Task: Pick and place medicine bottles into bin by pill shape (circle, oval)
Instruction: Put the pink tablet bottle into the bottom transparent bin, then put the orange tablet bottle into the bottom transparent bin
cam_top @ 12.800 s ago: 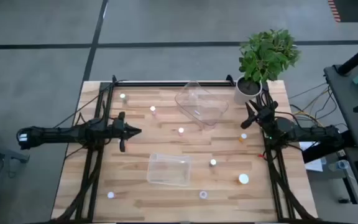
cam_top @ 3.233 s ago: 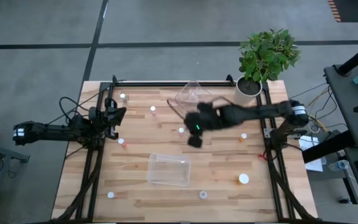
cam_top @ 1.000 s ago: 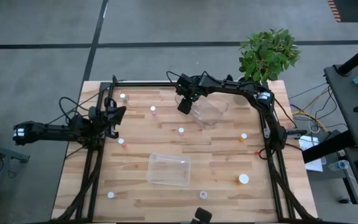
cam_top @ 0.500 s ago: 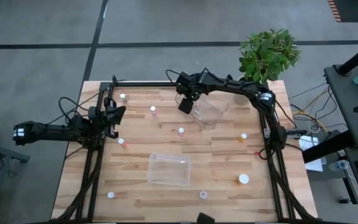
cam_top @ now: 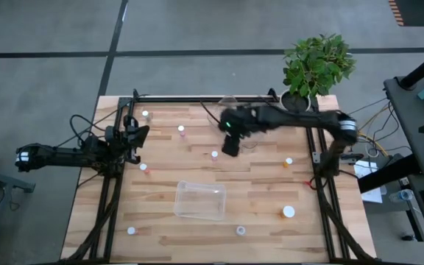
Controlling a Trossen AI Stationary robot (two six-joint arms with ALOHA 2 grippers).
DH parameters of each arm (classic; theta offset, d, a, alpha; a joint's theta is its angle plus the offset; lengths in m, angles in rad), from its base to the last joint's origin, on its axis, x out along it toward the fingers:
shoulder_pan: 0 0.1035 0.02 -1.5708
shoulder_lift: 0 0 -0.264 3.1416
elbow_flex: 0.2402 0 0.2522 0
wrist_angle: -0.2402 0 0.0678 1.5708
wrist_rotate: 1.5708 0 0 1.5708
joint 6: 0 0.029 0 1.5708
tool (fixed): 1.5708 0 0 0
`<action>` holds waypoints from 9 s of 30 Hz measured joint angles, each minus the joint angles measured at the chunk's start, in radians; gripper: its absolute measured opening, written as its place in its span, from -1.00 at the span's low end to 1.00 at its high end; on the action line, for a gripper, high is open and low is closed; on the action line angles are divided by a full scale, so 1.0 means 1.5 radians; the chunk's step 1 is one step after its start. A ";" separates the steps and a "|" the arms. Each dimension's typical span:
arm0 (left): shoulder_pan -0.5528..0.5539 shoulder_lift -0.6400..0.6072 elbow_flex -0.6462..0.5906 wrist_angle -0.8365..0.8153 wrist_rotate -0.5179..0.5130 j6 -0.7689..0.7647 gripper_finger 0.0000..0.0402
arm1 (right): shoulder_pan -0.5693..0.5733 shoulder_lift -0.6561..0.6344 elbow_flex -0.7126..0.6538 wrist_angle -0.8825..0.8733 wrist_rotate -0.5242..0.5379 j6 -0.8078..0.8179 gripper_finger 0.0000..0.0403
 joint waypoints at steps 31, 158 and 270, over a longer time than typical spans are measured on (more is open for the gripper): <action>-0.057 0.313 0.169 -0.008 0.020 -0.269 -1.00 | 0.242 -0.634 -0.751 0.691 0.089 -0.162 -0.52; -0.223 0.742 1.043 -1.540 0.054 -0.501 -0.53 | 0.241 -0.806 -0.867 0.711 0.078 -0.195 -0.55; -0.302 0.482 0.618 -0.766 -0.218 0.100 -0.29 | 0.241 -0.758 -0.867 0.700 0.077 0.052 -0.55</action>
